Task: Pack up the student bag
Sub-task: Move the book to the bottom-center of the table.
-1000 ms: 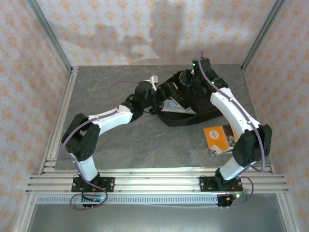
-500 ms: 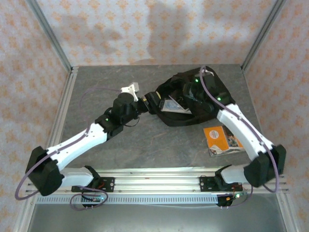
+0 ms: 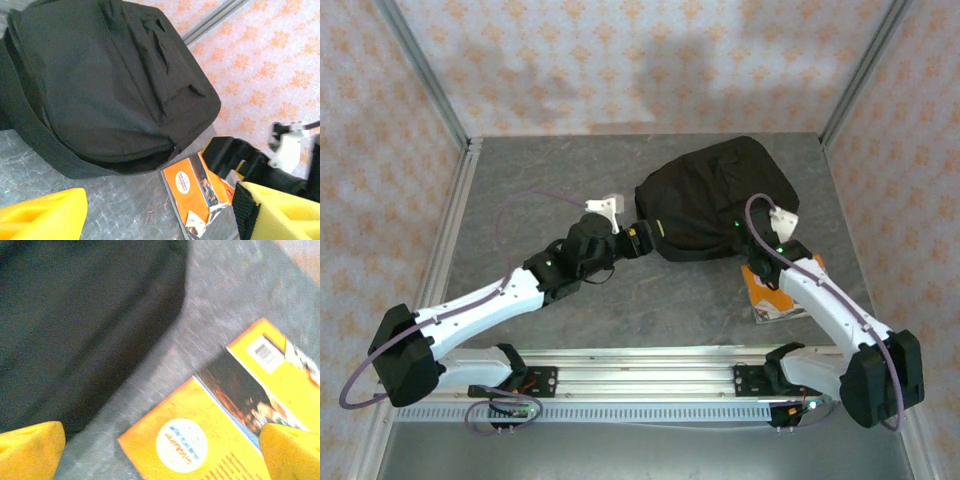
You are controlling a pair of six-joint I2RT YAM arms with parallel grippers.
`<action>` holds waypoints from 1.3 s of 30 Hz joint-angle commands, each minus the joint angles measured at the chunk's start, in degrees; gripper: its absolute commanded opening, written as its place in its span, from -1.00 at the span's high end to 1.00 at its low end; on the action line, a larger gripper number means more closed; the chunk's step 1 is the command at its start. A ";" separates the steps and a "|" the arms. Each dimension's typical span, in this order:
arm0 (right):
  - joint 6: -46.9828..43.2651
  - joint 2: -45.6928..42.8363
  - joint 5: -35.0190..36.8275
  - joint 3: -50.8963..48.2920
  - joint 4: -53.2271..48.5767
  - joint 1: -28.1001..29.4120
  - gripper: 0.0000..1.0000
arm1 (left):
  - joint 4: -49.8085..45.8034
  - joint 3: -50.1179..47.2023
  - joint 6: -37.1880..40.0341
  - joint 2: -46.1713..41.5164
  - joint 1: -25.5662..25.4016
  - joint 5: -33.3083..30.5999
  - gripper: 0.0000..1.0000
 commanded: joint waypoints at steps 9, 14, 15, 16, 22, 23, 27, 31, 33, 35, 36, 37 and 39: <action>12.46 9.26 -23.30 -8.89 11.55 -12.27 -1.00 | -1.95 -7.86 -0.81 -2.82 -0.96 -0.79 -0.54; 11.21 16.43 -33.65 -8.47 15.46 -13.01 -0.95 | -4.83 -8.77 -0.33 -6.19 -0.95 -2.89 -0.54; 10.90 17.68 -34.07 -7.64 14.52 -13.01 -0.95 | -5.18 -8.95 -0.24 -6.53 -0.98 -3.22 -0.54; 10.42 18.89 -34.51 -6.35 13.22 -12.97 -0.94 | -5.85 -9.12 -0.36 -6.76 -0.99 -3.67 -0.54; 11.22 21.52 -43.28 -5.88 14.86 -11.23 -0.81 | -7.64 -10.03 -1.16 -7.74 -0.95 -4.50 -0.54; 11.87 21.43 -43.57 -6.13 15.03 -10.19 -0.80 | -8.19 -9.86 -0.93 -7.96 -0.95 -4.87 -0.54; 15.00 19.67 -42.93 -6.88 14.96 -4.20 -0.78 | -11.69 -8.61 -0.28 -9.60 -0.99 -7.44 -0.54; 19.29 17.46 -40.52 -7.54 14.85 4.04 -0.78 | -15.63 -7.22 -0.45 -11.15 -0.93 -10.02 -0.54; 22.18 17.34 -39.46 -7.82 15.74 8.26 -0.78 | -15.97 -7.21 -0.96 -11.53 -0.98 -10.29 -0.54; 25.39 18.23 -39.16 -7.72 18.19 12.84 -0.78 | -16.29 -7.21 -1.35 -11.34 -1.00 -10.40 -0.55; 26.47 19.01 -39.12 -7.27 19.18 14.80 -0.78 | -16.54 -7.13 -1.54 -11.05 -0.95 -10.59 -0.55; 27.41 20.17 -39.10 -6.19 20.07 17.06 -0.78 | -17.03 -6.98 -1.75 -10.66 -0.95 -10.94 -0.55; 27.65 22.92 -39.71 -3.09 22.25 21.42 -0.78 | -18.46 -6.47 -2.35 -9.41 -0.78 -11.96 -0.55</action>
